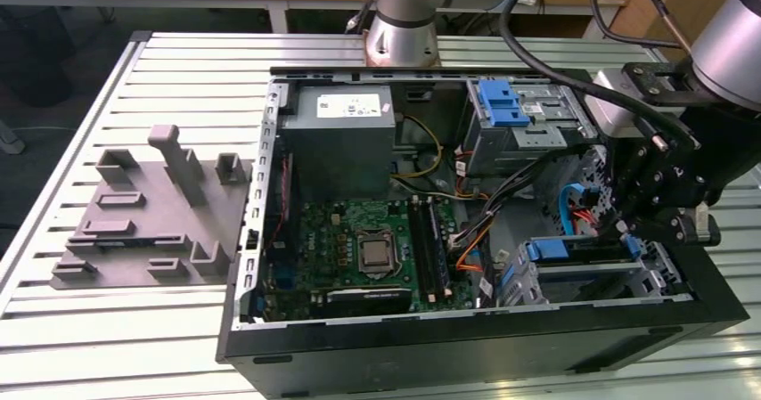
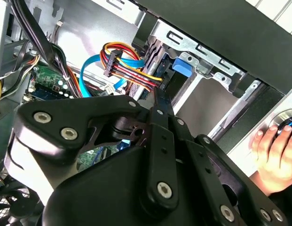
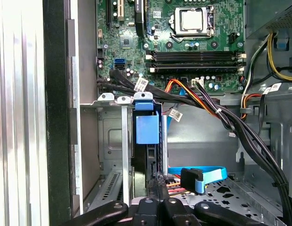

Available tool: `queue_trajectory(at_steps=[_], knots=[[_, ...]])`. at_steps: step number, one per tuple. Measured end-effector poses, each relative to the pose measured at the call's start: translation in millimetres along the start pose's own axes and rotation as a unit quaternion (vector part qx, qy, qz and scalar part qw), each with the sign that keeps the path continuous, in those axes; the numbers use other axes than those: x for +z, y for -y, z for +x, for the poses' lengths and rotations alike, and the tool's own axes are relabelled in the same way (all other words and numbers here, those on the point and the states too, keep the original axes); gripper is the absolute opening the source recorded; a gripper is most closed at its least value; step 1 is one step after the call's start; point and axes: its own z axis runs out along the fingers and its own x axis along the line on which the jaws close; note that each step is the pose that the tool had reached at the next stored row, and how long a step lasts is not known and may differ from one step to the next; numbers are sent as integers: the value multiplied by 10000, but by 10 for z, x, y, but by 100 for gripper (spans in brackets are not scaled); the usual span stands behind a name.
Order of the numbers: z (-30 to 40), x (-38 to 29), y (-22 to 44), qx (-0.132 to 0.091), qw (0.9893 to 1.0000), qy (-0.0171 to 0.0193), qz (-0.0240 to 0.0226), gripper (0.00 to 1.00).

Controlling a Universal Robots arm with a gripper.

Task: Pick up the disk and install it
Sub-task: 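Insert the first disk wire, then insert the second disk wire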

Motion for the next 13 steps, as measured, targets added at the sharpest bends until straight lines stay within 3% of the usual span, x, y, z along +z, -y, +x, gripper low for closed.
queue_trajectory(at_steps=[13], knots=[[0,0,0,0,10000,0,-2,11]])
